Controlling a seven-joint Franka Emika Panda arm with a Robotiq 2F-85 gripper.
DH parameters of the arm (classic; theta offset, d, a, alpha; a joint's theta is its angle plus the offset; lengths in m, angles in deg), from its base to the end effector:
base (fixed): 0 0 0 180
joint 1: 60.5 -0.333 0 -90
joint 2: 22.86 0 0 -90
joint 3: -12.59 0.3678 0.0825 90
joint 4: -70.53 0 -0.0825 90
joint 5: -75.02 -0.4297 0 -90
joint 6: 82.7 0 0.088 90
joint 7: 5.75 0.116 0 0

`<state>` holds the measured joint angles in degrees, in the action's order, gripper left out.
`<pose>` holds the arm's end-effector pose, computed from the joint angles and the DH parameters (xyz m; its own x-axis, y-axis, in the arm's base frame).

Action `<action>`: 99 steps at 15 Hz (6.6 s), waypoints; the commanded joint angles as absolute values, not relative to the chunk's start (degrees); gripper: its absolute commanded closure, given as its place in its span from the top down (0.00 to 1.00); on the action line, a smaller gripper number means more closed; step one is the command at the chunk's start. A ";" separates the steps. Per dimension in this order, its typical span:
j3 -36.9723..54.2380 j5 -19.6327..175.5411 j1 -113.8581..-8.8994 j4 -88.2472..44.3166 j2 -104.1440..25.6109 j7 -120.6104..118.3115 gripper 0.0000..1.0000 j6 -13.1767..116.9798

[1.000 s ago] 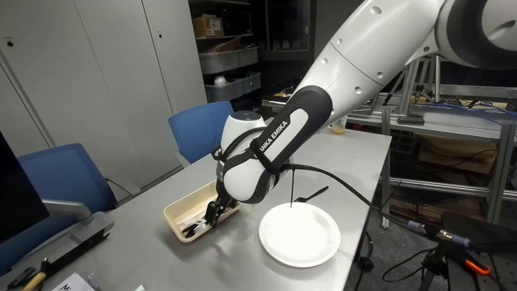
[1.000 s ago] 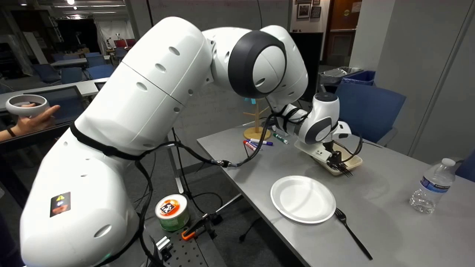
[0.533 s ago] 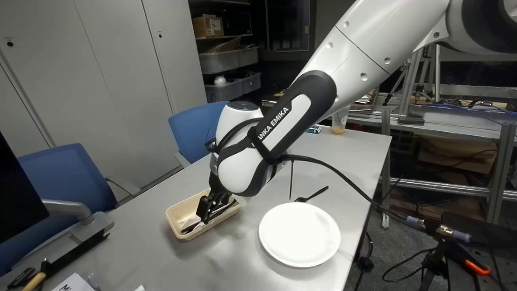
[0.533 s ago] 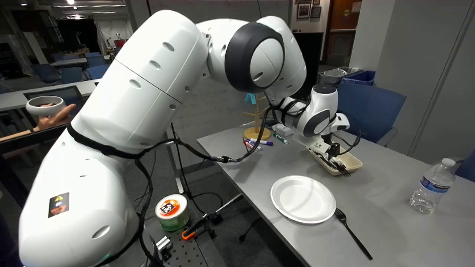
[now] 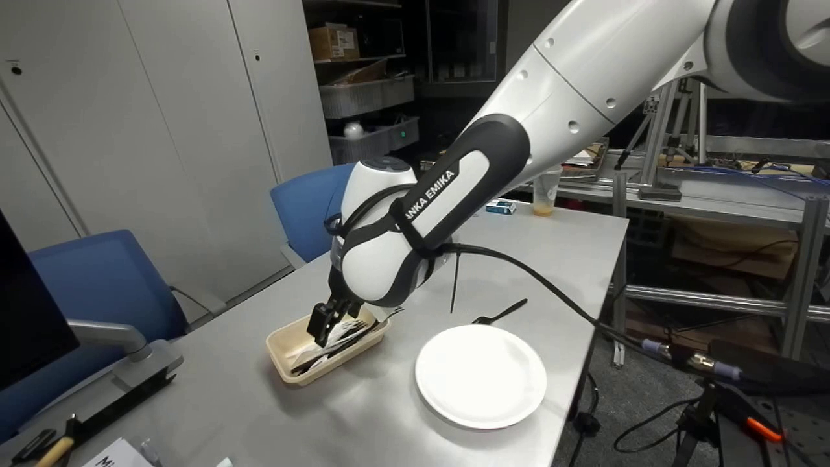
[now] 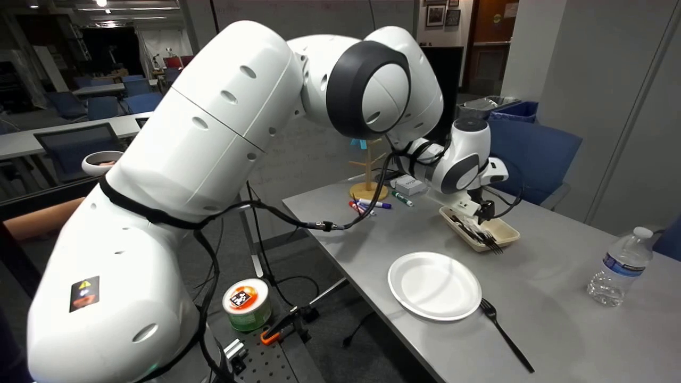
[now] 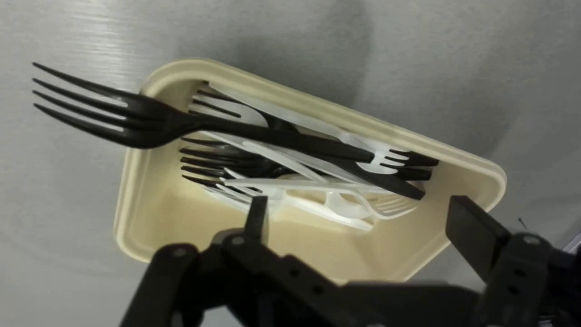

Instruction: Take a black fork and put it on the right side of the plate then take a white fork and put it at the left of the plate

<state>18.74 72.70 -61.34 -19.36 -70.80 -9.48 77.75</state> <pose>0.8003 0.0797 0.1844 0.9183 0.0758 0.3886 0.1163 -0.9899 -0.0815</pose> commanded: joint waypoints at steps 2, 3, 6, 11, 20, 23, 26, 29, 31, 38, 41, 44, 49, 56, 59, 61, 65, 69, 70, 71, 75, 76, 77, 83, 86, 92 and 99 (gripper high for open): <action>16.75 73.14 -62.82 -11.73 -76.29 -7.65 1.00 75.84; 16.51 73.14 -62.91 -11.00 -77.03 -7.45 1.00 75.57; 16.10 73.18 -62.60 -10.07 -78.79 -7.62 1.00 74.66; 15.97 72.77 -61.22 -11.00 -79.74 -8.30 1.00 73.15; 21.21 70.61 -56.91 -18.37 -75.67 -12.66 1.00 70.91; 23.35 70.35 -55.54 -22.25 -73.45 -14.85 1.00 70.30; 24.11 70.64 -54.96 -25.40 -71.41 -16.39 1.00 69.88; 24.32 70.71 -54.60 -28.13 -69.70 -17.49 1.00 69.59; 23.77 71.16 -54.93 -30.02 -68.43 -17.71 1.00 70.32; 21.79 73.50 -56.58 -35.04 -64.17 -19.01 1.00 73.71; 20.42 75.60 -57.87 -35.90 -62.82 -18.92 1.00 76.35; 20.56 76.28 -58.32 -35.70 -62.58 -18.55 1.00 77.78; 20.82 76.24 -59.03 -35.41 -63.30 -18.41 0.96 77.08; 20.79 76.22 -59.39 -34.52 -64.17 -18.38 0.44 76.67; 20.57 76.39 -59.55 -34.32 -64.34 -18.28 0.22 76.37; 20.90 76.07 -59.15 -34.13 -64.48 -18.49 0.06 76.02; 20.93 75.77 -58.76 -33.76 -64.59 -18.52 0.00 75.81; 21.10 75.60 -58.53 -33.82 -64.50 -18.62 0.01 75.78; 20.96 75.73 -58.67 -33.99 -64.29 -18.54 0.01 76.06; 20.84 75.90 -58.82 -34.32 -63.81 -18.50 0.01 76.45; 21.04 76.12 -58.74 -35.97 -60.72 -18.78 0.01 78.58; 21.34 75.90 -58.48 -36.31 -59.85 -18.89 0.01 78.59; 21.82 75.55 -57.99 -36.72 -58.93 -19.21 0.01 78.44; 22.55 73.85 -56.89 -41.71 -52.24 -19.13 0.01 75.64; 24.20 71.01 -55.37 -46.41 -48.02 -20.15 0.01 72.16; 24.73 65.24 -56.07 -55.94 -40.18 -20.72 0.01 65.81; 24.43 61.13 -58.81 -63.29 -39.03 -18.90 0.01 64.13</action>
<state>24.65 63.45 -57.40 -60.33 -40.10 -19.28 63.55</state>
